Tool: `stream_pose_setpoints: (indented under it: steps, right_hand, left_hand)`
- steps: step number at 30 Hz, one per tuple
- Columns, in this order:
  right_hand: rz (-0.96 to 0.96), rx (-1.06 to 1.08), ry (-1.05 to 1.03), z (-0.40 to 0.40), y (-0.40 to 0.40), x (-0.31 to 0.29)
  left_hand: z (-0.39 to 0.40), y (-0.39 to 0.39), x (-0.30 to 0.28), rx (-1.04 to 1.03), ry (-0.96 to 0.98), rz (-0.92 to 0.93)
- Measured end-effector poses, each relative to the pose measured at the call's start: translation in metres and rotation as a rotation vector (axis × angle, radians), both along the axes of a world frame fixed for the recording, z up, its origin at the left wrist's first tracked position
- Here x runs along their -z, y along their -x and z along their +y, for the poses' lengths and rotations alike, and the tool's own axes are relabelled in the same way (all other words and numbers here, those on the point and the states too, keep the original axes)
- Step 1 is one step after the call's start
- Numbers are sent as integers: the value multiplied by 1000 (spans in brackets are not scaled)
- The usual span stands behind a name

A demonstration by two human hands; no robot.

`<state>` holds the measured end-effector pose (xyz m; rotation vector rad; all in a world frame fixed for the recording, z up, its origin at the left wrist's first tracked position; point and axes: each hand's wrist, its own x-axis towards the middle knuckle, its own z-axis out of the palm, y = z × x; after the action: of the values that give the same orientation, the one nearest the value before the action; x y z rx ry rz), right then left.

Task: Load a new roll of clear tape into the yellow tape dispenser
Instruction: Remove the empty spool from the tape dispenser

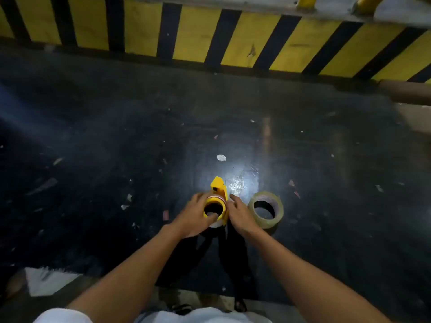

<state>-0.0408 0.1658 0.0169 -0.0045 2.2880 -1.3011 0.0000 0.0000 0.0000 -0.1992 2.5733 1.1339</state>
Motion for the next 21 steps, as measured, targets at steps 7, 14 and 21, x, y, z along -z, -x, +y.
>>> stream_pose_setpoints:
  steps: [7, 14, 21]
  right_hand:
    - [-107, 144, 147, -6, -6, 14]
    - [-303, 249, 424, 16, -18, 14]
    - [-363, 212, 541, 36, -25, 3]
  left_hand:
    - [12, -5, 11, -43, -2, 29]
    - [12, -23, -3, -3, -145, 156]
    - [8, -34, -22, 47, -159, 200]
